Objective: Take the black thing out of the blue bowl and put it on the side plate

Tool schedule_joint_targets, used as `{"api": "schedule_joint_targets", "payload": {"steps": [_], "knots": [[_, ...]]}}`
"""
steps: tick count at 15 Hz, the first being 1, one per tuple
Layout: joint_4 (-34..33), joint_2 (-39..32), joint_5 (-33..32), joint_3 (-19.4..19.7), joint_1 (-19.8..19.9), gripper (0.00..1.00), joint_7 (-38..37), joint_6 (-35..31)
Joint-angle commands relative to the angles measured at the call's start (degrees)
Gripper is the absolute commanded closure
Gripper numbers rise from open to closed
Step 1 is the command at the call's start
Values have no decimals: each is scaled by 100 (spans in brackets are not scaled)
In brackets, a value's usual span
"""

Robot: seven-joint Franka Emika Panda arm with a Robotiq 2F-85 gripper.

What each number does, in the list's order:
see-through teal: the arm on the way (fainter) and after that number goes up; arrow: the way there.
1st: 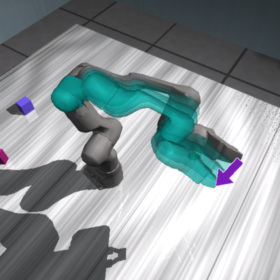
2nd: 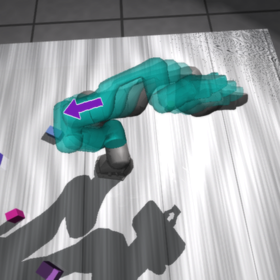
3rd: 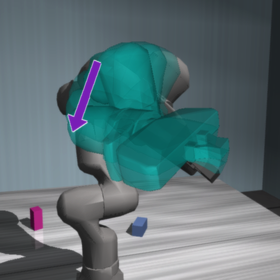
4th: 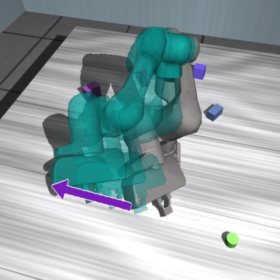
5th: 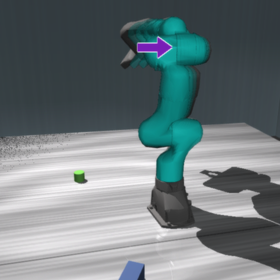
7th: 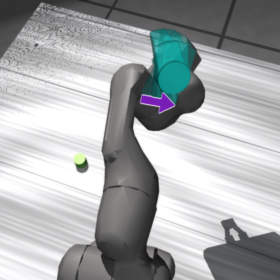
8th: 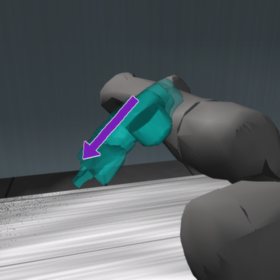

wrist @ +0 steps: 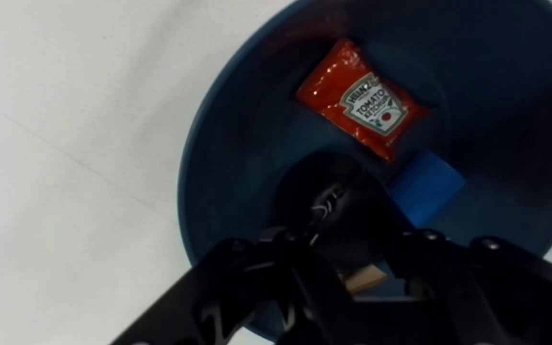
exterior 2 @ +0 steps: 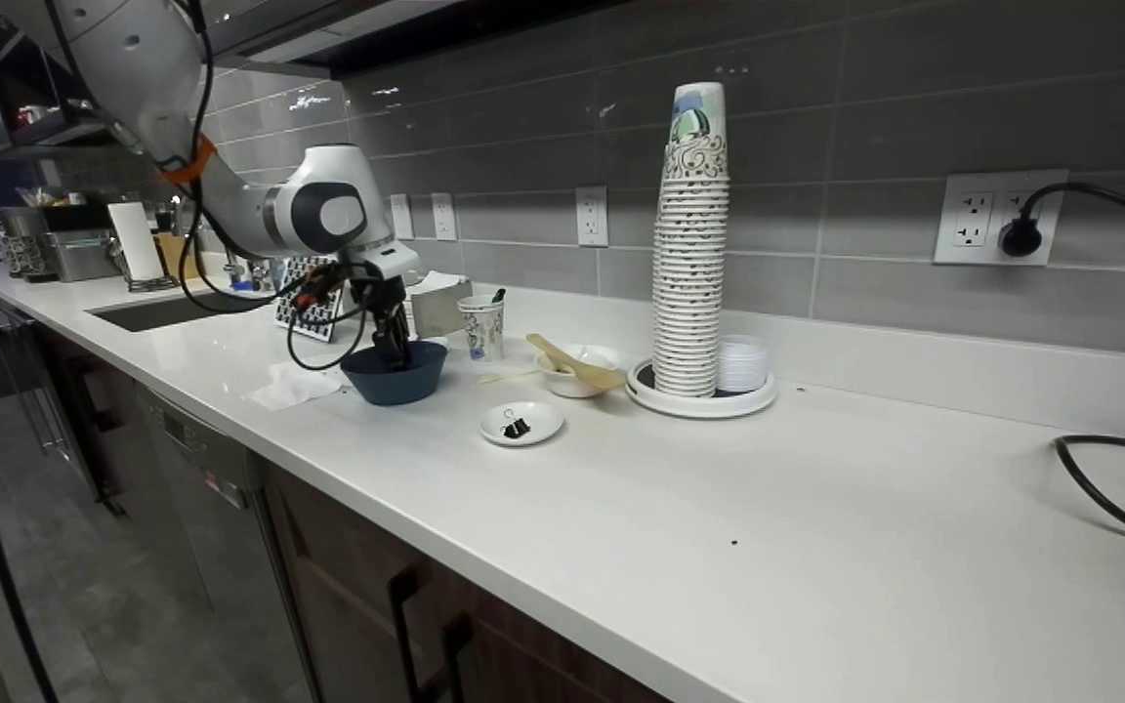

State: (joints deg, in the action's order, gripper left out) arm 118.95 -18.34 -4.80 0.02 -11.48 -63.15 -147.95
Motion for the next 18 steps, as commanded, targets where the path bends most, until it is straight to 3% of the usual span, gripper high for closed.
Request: {"api": "schedule_joint_targets", "payload": {"steps": [1, 2, 3, 9, 12, 15, 18], "knots": [[-136, -53, -287, 154, -209, 89, -283, -8], [-121, -1, -316, 148, -227, 97, -274, 27], [-62, 124, -305, 109, -233, 99, -197, 76], [341, 1145, -256, -61, -147, 99, 193, 196], [455, 1648, -1190, 243, -60, 99, -808, 11], [383, 1872, -1702, 366, 474, 99, -1333, 327], [188, 1726, -1713, 455, 967, 99, -1522, 943]]}}
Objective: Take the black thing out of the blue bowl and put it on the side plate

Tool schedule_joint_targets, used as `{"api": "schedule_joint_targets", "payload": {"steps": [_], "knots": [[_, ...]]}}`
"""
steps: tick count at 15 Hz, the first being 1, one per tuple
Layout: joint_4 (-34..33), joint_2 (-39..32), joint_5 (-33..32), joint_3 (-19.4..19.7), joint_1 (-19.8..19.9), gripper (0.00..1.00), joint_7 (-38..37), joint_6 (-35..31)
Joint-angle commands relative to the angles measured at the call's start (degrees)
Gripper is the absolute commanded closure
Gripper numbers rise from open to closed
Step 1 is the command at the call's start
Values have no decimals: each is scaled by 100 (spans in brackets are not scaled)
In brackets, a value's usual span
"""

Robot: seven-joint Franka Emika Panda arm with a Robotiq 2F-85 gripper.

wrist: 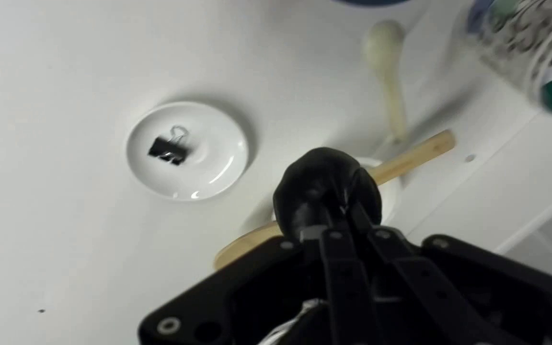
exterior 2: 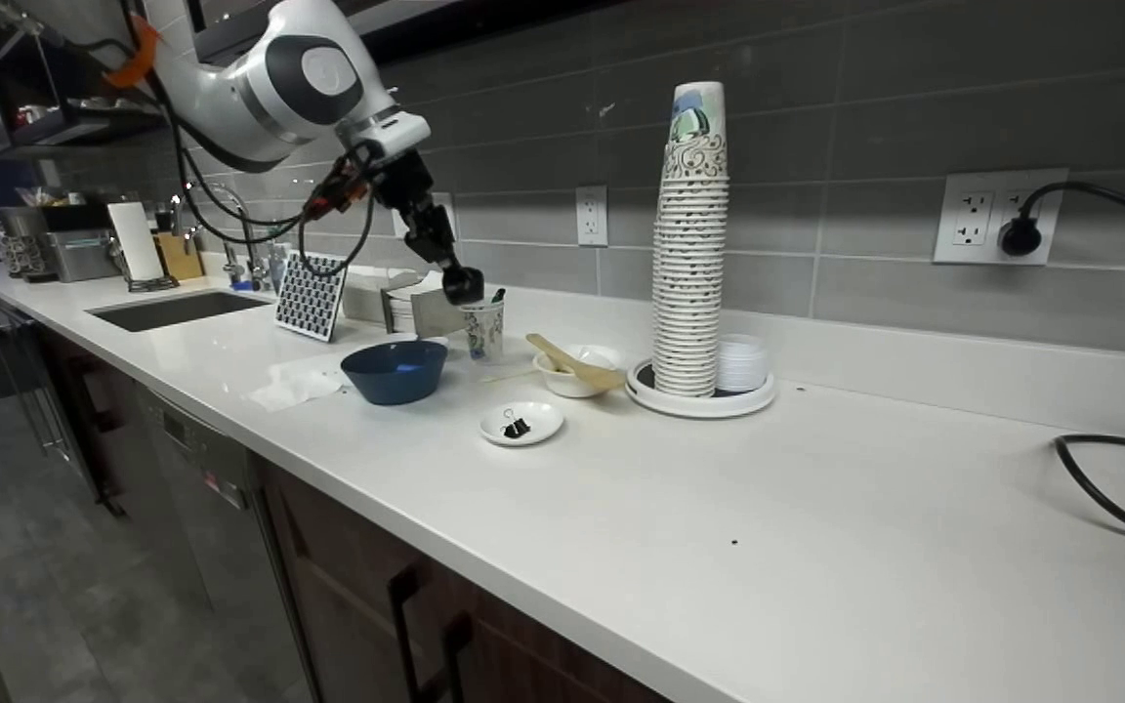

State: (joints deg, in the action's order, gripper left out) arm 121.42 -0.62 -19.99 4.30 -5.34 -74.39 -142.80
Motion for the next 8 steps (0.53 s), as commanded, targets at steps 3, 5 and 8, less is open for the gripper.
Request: {"api": "schedule_joint_targets", "payload": {"steps": [3, 5, 8], "knots": [[-204, -341, 125, 36, 601, 99, -118, 605], [-262, -570, 456, 42, 683, 99, 205, 378], [-371, -885, 1048, 56, 740, 99, 810, 242]]}}
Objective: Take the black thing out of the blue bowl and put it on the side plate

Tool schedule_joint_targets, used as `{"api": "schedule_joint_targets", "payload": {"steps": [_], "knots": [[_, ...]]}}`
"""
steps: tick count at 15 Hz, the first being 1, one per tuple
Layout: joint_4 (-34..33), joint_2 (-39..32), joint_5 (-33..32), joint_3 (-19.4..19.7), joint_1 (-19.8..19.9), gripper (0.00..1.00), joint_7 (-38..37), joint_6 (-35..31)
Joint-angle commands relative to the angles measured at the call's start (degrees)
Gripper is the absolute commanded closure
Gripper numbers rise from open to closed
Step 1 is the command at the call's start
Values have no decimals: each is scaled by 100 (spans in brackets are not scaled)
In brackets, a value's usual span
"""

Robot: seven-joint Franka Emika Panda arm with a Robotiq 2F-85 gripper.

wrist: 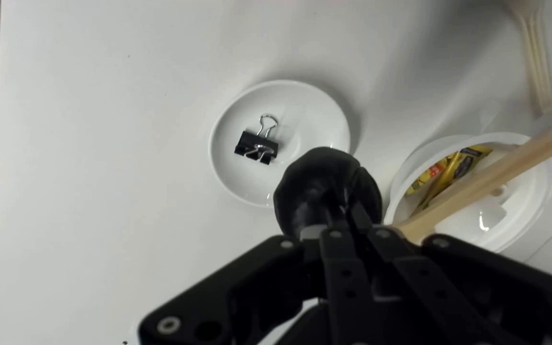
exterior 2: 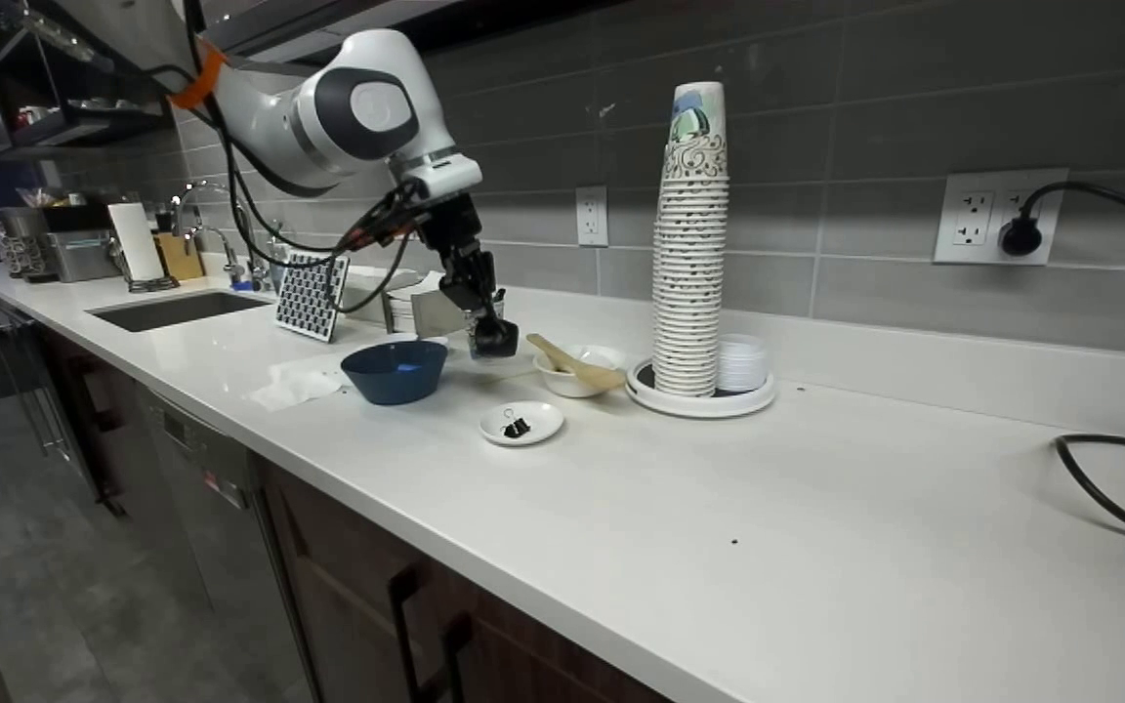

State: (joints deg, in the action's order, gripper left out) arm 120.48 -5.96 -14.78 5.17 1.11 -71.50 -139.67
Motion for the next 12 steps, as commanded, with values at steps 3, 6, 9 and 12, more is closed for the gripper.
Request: {"api": "schedule_joint_targets", "payload": {"steps": [3, 6, 9, 12], "knots": [[-379, -549, 852, 58, 162, 99, 941, 93], [-428, -709, 1056, 124, 220, 99, 1219, 68], [-466, -807, 1190, 148, 224, 99, 1442, -73], [-587, -913, 1248, 145, 207, 99, 1721, -24]]}}
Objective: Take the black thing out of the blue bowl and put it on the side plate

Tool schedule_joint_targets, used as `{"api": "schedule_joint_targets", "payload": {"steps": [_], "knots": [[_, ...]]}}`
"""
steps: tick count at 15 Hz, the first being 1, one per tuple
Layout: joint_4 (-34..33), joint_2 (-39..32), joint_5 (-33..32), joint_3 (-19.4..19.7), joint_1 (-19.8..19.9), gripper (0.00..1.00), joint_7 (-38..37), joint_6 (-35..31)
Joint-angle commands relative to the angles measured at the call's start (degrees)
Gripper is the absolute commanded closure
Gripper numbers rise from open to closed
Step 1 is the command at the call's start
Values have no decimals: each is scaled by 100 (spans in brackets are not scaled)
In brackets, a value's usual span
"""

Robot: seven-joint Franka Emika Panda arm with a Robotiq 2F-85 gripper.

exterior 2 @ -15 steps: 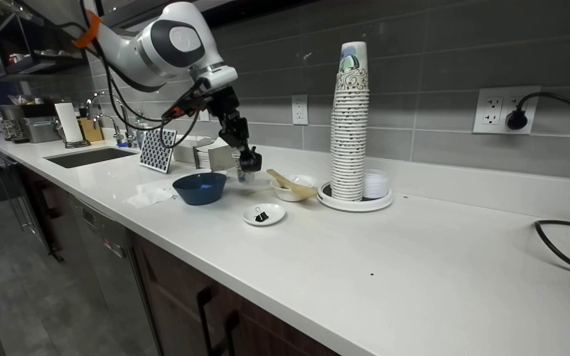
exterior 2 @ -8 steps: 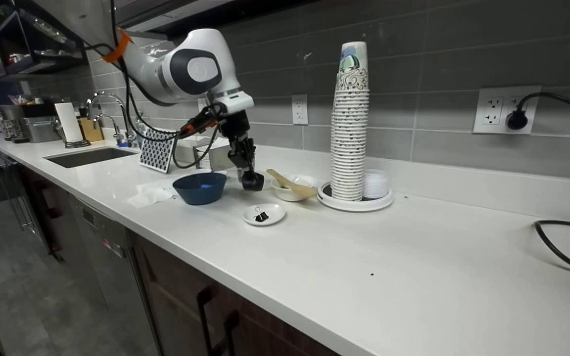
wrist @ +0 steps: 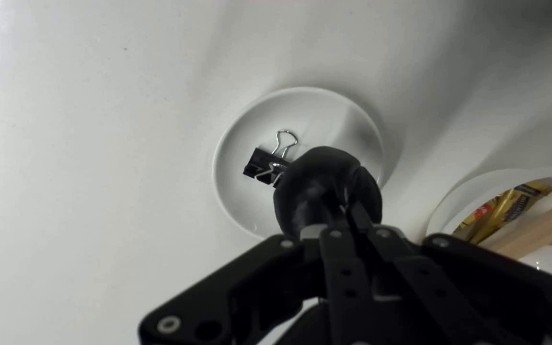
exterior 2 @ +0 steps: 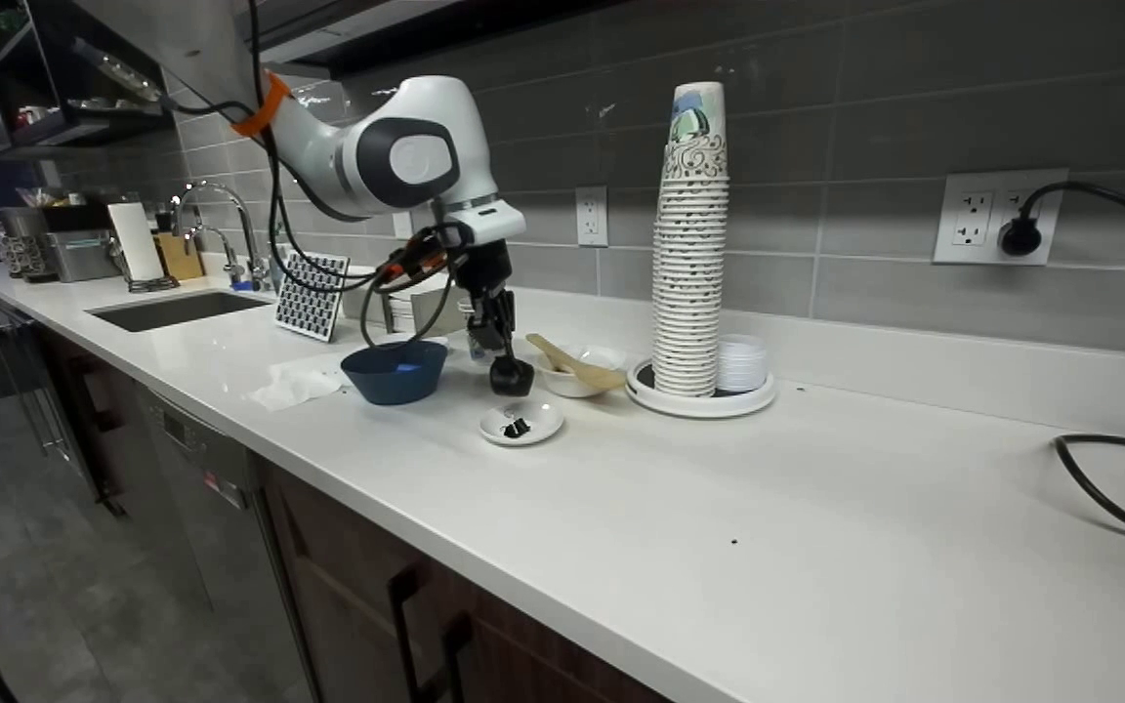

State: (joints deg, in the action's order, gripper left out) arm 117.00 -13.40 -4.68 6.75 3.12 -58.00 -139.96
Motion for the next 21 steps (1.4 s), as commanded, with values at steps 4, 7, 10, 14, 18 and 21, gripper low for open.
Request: {"api": "schedule_joint_targets", "payload": {"steps": [4, 7, 10, 14, 18, 21], "knots": [[-442, -373, 264, 4, 9, 99, 686, 50], [-560, -500, 396, -17, 3, 70, 862, 56], [-666, -581, 508, -7, -20, 56, 977, 120], [-596, -367, 445, 35, -56, 28, 1022, 369], [51, 482, 663, -208, -26, 2, 2110, 556], [997, 1423, 396, -266, -151, 0, 2759, 440]]}}
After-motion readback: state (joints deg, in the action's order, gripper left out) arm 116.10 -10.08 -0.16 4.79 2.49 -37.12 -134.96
